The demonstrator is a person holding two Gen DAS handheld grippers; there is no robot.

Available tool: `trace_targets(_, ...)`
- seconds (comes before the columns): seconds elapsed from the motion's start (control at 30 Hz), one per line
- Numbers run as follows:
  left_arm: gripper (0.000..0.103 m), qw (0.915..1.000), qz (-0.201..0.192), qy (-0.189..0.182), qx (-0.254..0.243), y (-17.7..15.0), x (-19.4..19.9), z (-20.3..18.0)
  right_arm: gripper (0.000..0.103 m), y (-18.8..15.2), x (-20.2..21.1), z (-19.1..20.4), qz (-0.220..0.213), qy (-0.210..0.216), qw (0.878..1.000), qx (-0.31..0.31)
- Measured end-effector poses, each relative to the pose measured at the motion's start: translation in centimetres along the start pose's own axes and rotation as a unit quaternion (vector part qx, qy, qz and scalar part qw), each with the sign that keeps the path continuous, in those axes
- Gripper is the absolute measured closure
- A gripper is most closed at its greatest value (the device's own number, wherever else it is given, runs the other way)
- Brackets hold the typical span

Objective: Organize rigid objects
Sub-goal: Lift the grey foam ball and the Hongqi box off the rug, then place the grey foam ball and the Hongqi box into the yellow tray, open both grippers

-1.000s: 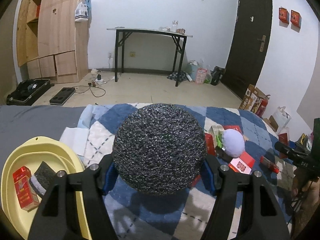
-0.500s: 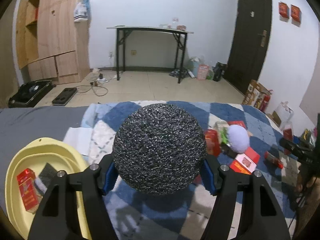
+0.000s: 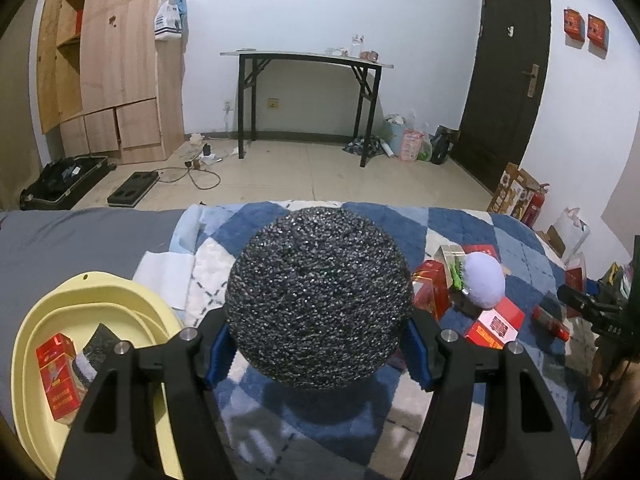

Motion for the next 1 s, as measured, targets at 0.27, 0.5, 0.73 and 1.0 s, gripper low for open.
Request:
trace_targets(0.27, 0.034, 1.0000, 0.005, -0.002, -0.004, 0.1, -0.3, -0.2, 0.012, -0.2, 0.0, 0.3, 0.001, 0.000, 1.000, 0.002)
trace_targets(0.5, 0.034, 1.0000, 0.007, -0.003, -0.005, 0.1, -0.3, -0.1, 0.012, -0.3, -0.1, 0.5, 0.005, -0.001, 1.000, 0.005)
trace_targets(0.73, 0.034, 0.9995, 0.018, 0.015, -0.019, 0.0, 0.1, 0.6, 0.012, -0.3, -0.1, 0.6, 0.005, 0.001, 1.000, 0.007)
trace_targets(1.0, 0.034, 0.9779, 0.038, 0.195, 0.064, -0.5, 14.0, 13.4, 0.012, 1.7, 4.8, 5.7, -0.042, -0.002, 0.995, 0.092)
Point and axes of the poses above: each gripper's, at about its wrist camera, not at the fingertips, and x roughly against the way its jaws point, z to its left, y to its top, the point moved 8 cm from there along -x, roughly the way its jaws point, and after that the axes turned 15 degrees about -y, right-handed, at the moved point
